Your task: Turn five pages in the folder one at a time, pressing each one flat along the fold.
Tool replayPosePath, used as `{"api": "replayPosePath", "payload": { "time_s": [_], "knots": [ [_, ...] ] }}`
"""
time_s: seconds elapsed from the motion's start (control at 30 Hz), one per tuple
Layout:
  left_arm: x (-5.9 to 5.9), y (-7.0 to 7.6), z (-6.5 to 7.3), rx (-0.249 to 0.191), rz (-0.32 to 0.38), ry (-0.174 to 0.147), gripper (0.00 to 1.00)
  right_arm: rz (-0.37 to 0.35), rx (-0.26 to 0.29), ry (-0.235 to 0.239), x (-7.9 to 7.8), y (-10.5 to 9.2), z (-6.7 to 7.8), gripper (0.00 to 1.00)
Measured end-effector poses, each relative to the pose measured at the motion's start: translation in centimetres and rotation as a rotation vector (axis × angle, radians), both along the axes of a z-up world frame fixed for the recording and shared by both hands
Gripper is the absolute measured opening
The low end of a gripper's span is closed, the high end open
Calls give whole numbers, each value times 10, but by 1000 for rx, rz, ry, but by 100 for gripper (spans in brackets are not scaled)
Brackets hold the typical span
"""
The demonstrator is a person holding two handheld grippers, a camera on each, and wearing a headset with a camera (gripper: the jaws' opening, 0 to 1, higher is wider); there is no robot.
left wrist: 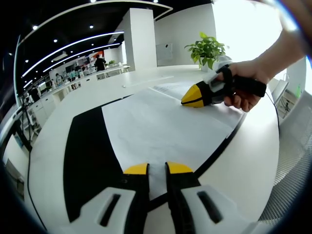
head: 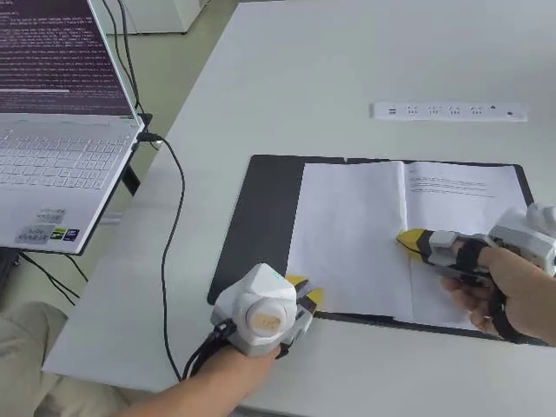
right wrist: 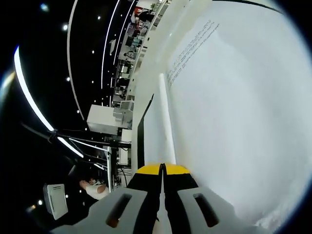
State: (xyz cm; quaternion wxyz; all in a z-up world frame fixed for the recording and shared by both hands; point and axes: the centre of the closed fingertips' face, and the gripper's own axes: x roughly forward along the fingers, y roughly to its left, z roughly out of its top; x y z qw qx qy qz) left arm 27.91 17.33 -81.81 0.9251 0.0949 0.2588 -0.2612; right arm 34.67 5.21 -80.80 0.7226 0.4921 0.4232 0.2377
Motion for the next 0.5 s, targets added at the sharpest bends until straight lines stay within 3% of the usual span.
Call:
{"api": "replayPosePath", "payload": {
  "time_s": [0.5],
  "knots": [
    [-2,1,1,-2,8,2,11,28,26,40,-81,7,1,0]
  ]
}}
